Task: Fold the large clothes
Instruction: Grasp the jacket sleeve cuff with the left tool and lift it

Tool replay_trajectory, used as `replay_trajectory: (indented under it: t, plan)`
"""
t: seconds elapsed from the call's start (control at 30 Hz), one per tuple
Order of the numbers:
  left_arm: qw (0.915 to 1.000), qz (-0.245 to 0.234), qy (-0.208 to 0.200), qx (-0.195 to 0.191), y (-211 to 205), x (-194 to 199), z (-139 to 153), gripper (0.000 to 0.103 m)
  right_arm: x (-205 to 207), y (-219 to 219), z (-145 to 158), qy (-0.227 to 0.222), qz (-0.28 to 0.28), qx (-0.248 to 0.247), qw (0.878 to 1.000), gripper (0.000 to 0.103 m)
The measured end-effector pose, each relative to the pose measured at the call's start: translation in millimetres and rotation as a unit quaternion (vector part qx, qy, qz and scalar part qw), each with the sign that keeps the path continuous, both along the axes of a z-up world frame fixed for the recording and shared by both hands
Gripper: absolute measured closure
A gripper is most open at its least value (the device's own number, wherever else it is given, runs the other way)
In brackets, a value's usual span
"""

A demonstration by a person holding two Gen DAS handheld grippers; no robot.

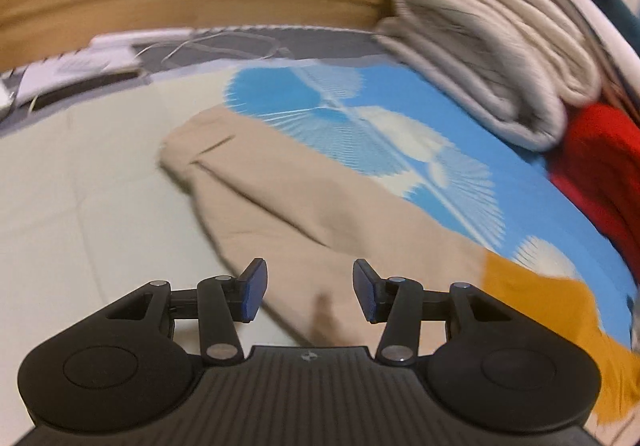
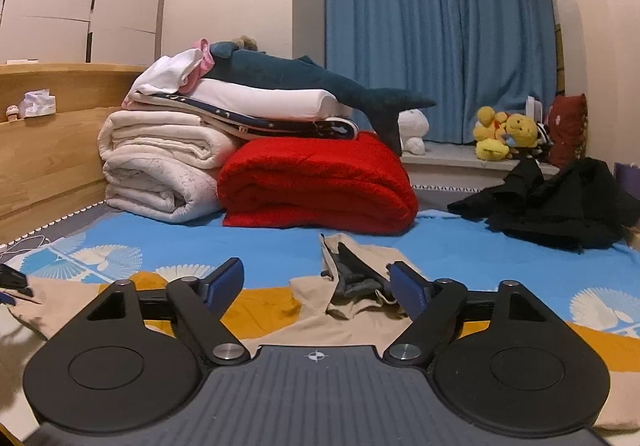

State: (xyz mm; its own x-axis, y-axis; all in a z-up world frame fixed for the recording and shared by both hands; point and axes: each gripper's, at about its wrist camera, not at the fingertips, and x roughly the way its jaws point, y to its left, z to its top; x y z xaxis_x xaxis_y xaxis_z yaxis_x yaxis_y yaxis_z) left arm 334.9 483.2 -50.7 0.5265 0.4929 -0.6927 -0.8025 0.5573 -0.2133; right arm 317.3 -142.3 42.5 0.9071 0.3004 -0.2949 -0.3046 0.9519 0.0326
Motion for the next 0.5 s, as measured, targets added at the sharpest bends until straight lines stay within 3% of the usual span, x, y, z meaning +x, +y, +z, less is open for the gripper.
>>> replay_trajectory:
  t: [0.3, 0.33, 0.43, 0.5]
  plan:
    - [0.9957, 0.065, -0.009, -0.065, 46.6, -18.5, -27.3, 0.053, 5.3, 11.6, -15.1, -0.006, 0.004, -0.060, 0.998, 0.025]
    - [0.9953, 0.068, -0.013, -0.067, 48.3, -18.5, -29.4, 0.058, 5.9, 11.7, -14.6, -0.005, 0.003, -0.063, 0.998, 0.025]
    - [0.9953, 0.071, -0.016, -0.064, 50.3, -21.2, -30.0, 0.095, 7.5, 10.7, -13.2, 0.001, 0.007, -0.068, 0.998, 0.025]
    - [0.9956, 0.072, -0.022, -0.055, 46.6, -20.3, -24.8, 0.102, 8.8, 9.4, -12.9, 0.006, 0.003, -0.073, 0.997, 0.025]
